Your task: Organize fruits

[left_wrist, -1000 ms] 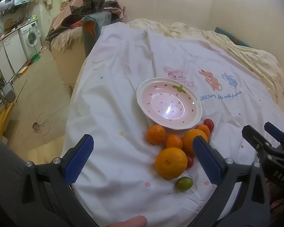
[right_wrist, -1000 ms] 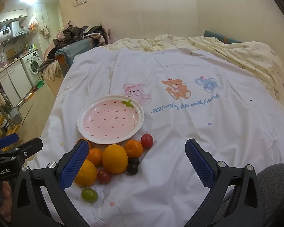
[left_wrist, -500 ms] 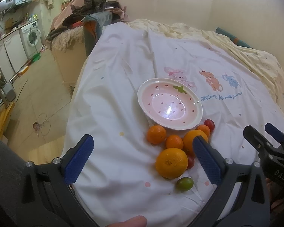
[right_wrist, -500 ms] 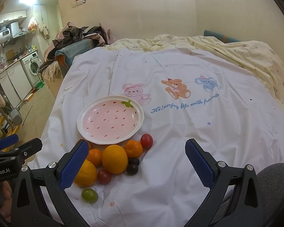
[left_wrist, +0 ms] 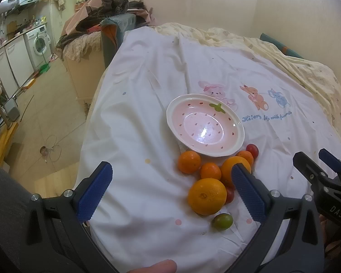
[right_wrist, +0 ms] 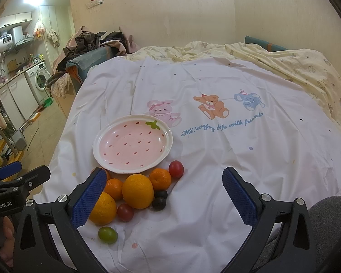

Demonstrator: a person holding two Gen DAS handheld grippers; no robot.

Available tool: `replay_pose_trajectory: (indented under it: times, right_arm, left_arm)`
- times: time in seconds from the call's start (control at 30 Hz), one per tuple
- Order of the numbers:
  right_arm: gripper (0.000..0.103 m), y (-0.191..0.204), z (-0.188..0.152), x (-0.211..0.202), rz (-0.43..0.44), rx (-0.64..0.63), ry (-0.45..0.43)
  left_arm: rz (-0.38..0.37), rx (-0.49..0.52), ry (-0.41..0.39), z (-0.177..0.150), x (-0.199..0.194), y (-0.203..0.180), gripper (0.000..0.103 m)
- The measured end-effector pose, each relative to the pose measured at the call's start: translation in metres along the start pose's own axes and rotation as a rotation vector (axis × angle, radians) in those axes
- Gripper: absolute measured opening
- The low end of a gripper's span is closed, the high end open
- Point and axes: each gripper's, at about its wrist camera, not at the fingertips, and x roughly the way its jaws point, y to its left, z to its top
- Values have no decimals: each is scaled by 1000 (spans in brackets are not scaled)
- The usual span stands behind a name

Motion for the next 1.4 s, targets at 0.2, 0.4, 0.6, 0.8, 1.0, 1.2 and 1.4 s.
replay_pose_trajectory:
  times: [0.2,0.4,0.6,0.8,1.0,1.2,1.4]
  right_arm:
    - [103,0,0,0,-1,0,1]
    - [103,0,0,0,-1,1,3]
    - [103,0,0,0,0,2,4]
    - [103,-1,0,1,1,3,5]
    - [103,-3,-3,3,0,11,10]
    - [103,-4,-3,4,3,10,14]
    - [103,-5,-5,4,0,14,22]
  left_arm:
    - [0,0,0,0,0,0,103]
    - [0,1,0,0,0,0,103]
    - [-1,-1,0,0,0,0,103]
    - [1,1,0,-1,0,0,103]
    - [1,1,2,-1,0,0,103]
    - [5,4,0,-2,0,0,103]
    - [4,3,15,-4,3,1,103]
